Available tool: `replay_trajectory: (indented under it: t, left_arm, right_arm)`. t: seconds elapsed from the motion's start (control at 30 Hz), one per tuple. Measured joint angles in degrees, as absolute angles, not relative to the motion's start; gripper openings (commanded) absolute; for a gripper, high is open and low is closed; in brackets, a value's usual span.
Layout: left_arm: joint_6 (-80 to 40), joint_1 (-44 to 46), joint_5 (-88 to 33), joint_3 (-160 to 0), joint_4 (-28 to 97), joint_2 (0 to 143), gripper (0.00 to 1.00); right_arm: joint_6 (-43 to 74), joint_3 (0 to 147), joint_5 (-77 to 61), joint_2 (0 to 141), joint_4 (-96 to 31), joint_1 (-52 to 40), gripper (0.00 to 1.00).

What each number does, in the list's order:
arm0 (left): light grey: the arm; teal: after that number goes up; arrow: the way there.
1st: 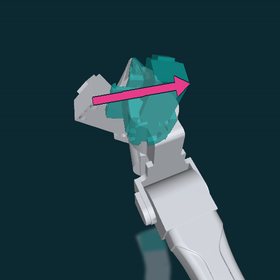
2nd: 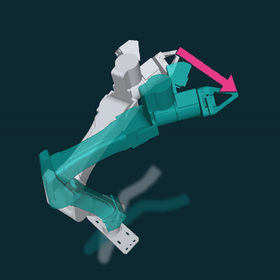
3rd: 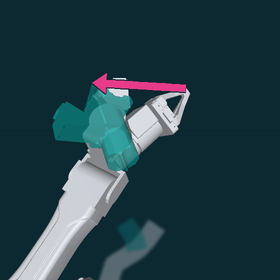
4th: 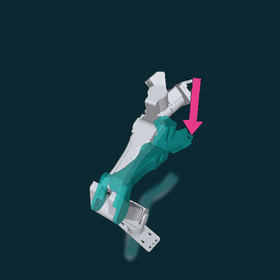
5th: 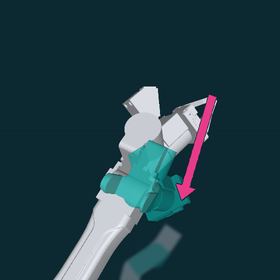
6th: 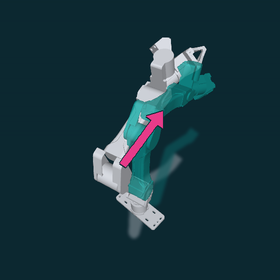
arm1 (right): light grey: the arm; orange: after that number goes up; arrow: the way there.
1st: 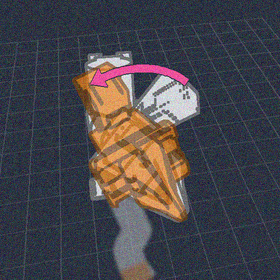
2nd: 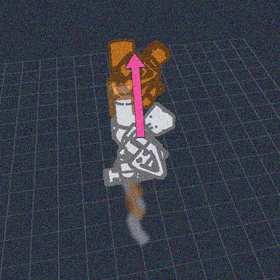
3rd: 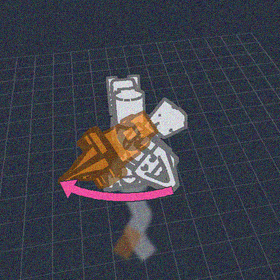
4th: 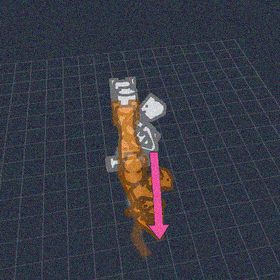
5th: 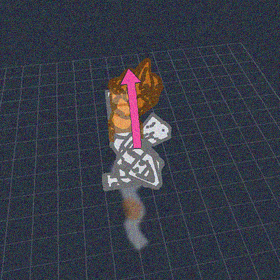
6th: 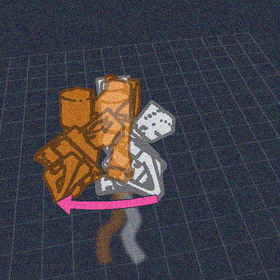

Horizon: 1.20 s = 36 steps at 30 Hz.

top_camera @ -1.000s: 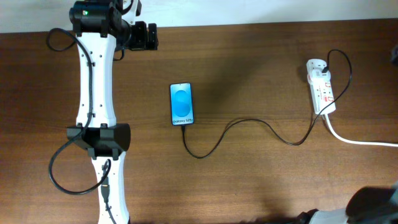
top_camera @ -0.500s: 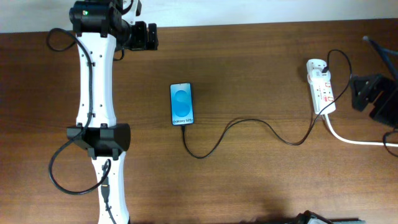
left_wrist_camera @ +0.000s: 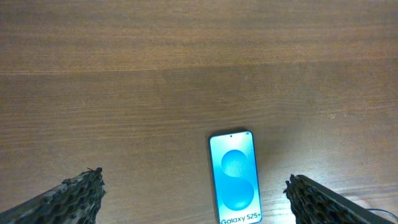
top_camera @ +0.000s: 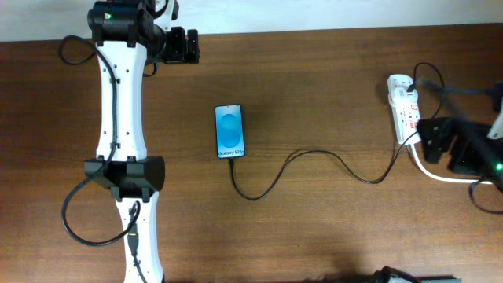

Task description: Plug charger to phone and switch on socket

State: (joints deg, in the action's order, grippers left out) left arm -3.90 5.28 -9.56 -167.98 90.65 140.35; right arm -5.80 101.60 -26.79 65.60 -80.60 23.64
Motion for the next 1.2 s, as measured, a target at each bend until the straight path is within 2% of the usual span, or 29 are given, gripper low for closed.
replay_trajectory:
  t: [0.13, 0.3, 0.5, 0.63, 0.97, 1.2]
  left_arm:
    - [-3.9, 5.3, -9.6, -168.0, 90.6, 140.4, 0.99]
    - [-3.9, 5.3, -9.6, -168.0, 90.7, 140.4, 0.99]
    - [-3.9, 5.3, -9.6, -168.0, 90.7, 140.4, 0.99]
    - [-3.9, 5.3, -9.5, -168.0, 90.7, 140.4, 0.99]
    - [-3.9, 5.3, -9.6, -168.0, 90.7, 140.4, 1.0]
    - [-3.9, 5.3, -9.6, -168.0, 90.7, 140.4, 1.0]
  right_arm:
    - [-1.9, 86.3, -17.1, 52.8, -61.6, 14.5, 0.98]
    - [8.6, 59.7, -3.2, 34.9, -40.2, 12.5, 0.98]
    - [11.7, 29.4, 0.9, 18.0, -12.4, 9.8, 0.98]
    - [12.1, 17.4, 2.2, 13.2, -2.1, 6.3, 0.98]
    - [18.1, 3.0, 9.3, 5.3, 2.0, -0.8, 0.98]
    - [9.1, 0.7, 5.0, 0.8, -4.0, -2.2, 0.98]
